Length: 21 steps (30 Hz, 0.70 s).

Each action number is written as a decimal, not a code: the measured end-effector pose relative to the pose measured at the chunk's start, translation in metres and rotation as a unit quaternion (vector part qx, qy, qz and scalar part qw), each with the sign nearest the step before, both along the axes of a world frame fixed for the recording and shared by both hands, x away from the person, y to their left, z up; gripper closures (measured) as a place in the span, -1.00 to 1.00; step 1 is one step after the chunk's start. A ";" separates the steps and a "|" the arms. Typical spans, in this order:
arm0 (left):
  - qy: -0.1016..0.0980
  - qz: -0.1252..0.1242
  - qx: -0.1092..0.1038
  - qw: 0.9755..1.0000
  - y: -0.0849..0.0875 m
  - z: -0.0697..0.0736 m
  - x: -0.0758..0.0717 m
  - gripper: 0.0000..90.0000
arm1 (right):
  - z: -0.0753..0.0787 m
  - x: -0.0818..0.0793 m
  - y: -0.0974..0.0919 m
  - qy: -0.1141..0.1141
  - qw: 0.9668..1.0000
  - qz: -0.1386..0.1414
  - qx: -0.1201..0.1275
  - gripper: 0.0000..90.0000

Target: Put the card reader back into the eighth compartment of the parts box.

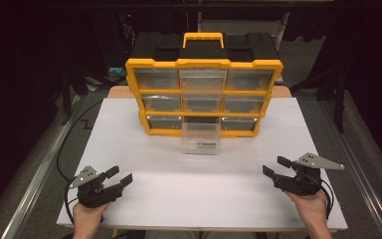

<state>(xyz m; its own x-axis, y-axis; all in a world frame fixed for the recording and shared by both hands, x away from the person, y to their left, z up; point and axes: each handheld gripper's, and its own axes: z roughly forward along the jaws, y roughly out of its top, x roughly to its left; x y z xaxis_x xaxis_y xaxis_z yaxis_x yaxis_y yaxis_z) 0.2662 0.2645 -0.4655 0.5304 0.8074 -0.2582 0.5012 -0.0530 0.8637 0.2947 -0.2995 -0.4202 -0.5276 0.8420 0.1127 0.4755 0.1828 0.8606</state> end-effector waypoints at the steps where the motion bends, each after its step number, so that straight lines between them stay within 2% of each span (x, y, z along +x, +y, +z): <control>1: 0.000 0.000 0.000 1.000 0.000 0.000 0.000 -0.26 | -0.001 0.000 -0.001 -0.001 1.000 -0.001 0.000 -0.31; 21: 0.000 0.001 -0.001 1.000 0.000 0.000 0.000 -0.26 | -0.021 -0.015 -0.025 -0.019 0.999 -0.026 0.017 -0.38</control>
